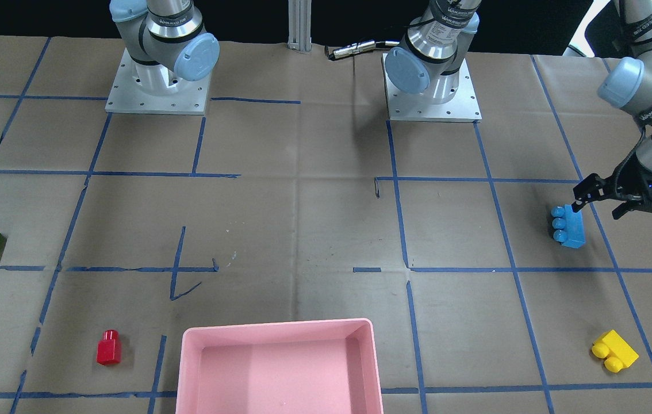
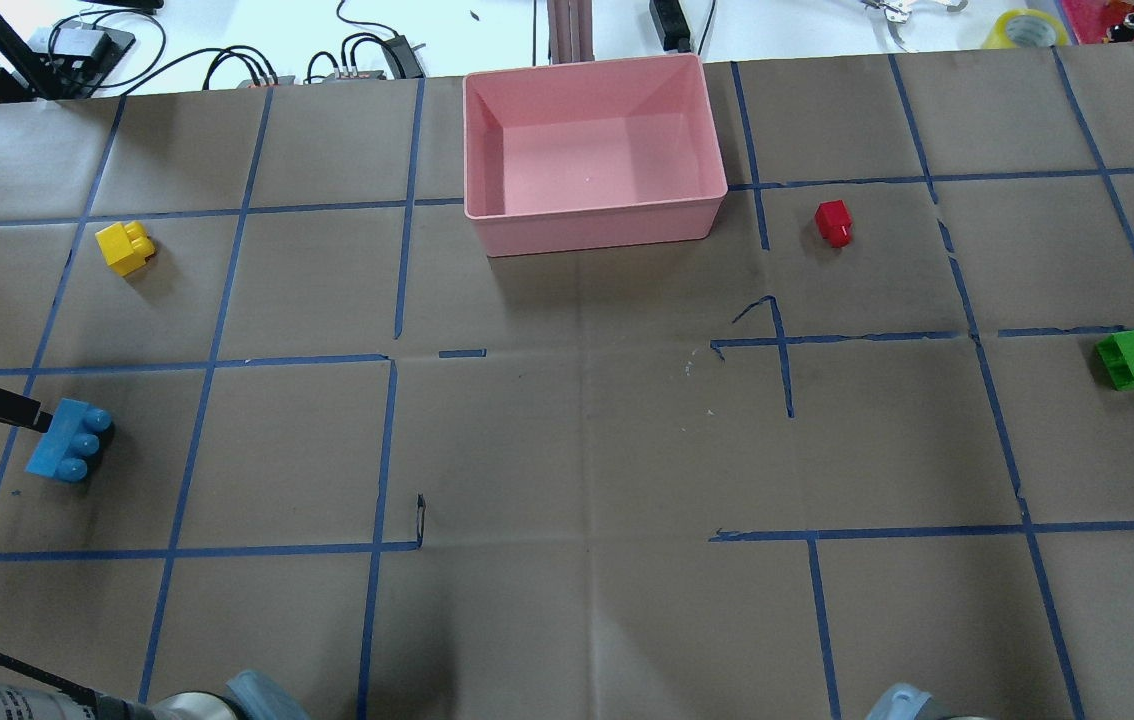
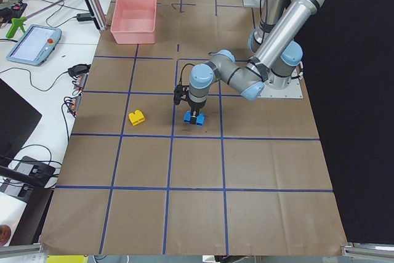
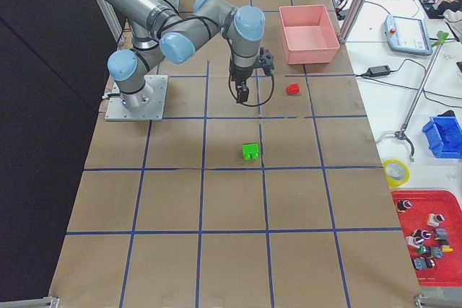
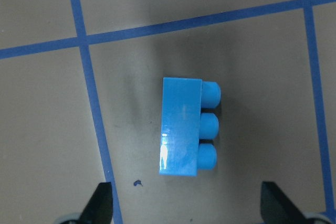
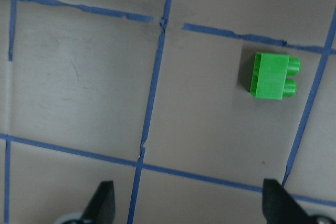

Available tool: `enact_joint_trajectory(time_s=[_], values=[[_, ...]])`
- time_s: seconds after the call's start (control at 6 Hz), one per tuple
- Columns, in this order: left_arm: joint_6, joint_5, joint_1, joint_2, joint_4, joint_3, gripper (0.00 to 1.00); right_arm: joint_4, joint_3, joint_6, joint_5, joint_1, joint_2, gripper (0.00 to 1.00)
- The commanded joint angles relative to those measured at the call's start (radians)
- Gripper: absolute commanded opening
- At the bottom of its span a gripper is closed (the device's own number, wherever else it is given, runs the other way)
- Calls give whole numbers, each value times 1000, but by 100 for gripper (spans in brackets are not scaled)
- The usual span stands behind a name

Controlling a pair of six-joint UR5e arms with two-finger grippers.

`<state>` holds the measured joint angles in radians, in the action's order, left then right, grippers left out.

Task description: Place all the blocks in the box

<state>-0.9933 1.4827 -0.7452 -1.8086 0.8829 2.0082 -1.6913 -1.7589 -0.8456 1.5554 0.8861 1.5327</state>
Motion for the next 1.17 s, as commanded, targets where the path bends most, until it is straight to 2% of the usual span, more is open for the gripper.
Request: enact_joint_trajectory(time_s=[0.0, 1.0], values=[[1, -16, -34, -44, -45, 6, 99, -374, -114, -1, 2, -48, -81, 99], [-25, -10, -36, -127, -74, 6, 99, -617, -137, 5, -66, -79, -290, 97]])
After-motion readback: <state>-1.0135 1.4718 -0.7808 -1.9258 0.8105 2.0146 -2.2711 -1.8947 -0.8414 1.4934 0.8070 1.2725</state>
